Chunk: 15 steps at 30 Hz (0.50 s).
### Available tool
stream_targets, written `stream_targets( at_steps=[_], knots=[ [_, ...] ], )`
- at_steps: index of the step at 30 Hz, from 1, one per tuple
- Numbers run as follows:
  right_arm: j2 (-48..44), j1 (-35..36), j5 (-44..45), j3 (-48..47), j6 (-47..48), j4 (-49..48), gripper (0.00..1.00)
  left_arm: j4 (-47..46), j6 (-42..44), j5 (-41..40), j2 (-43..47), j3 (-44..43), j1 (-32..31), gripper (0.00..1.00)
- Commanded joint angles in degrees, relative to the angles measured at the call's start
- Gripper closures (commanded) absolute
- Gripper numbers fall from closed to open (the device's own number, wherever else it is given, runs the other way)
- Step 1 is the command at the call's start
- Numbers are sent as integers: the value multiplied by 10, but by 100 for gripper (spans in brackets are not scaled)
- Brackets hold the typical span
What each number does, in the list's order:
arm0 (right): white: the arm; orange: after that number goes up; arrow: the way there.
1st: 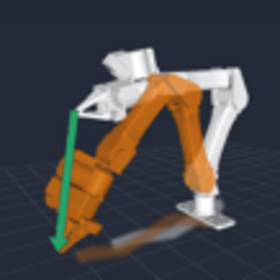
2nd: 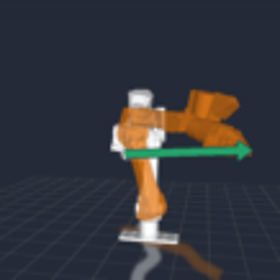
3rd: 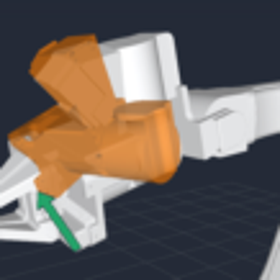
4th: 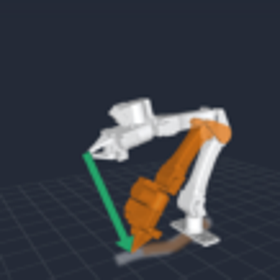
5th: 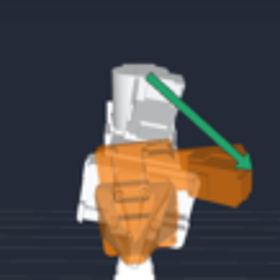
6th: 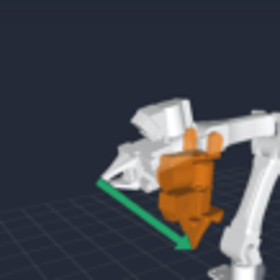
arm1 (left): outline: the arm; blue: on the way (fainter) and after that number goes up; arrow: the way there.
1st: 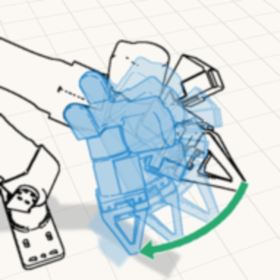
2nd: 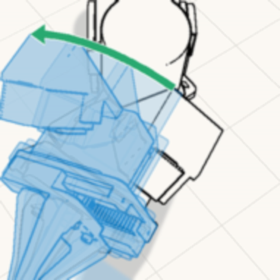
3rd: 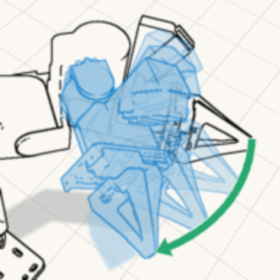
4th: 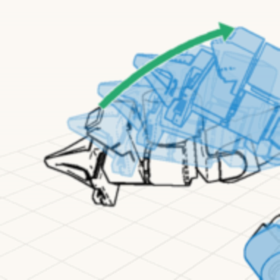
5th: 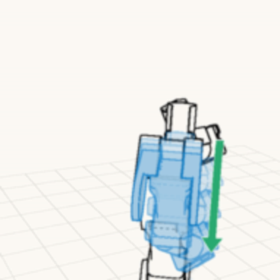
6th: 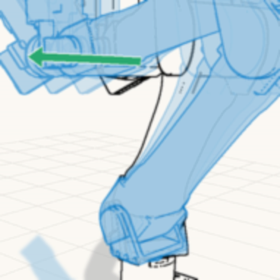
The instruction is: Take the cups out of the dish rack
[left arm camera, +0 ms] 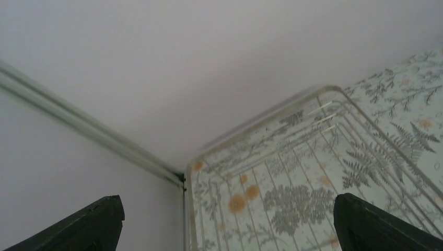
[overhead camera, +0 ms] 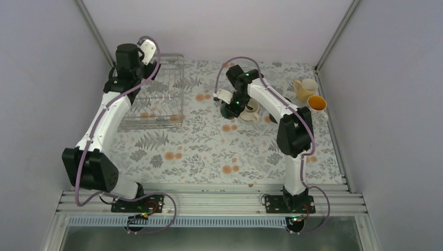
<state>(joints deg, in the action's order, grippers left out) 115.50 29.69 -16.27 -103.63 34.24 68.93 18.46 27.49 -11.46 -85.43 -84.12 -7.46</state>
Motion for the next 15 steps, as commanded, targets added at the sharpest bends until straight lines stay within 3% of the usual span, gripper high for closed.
stream_targets(
  at_steps=[1,9,15],
  knots=[
    [51,18,37,-93,4,-15,96,-49,-27,-19,60,50,14,0],
    [203,34,66,-255,17,37,96,-41,-36,42,72,91,50,0],
    [245,47,86,-284,27,39,97,-50,-64,87,76,109,81,0]
  ],
)
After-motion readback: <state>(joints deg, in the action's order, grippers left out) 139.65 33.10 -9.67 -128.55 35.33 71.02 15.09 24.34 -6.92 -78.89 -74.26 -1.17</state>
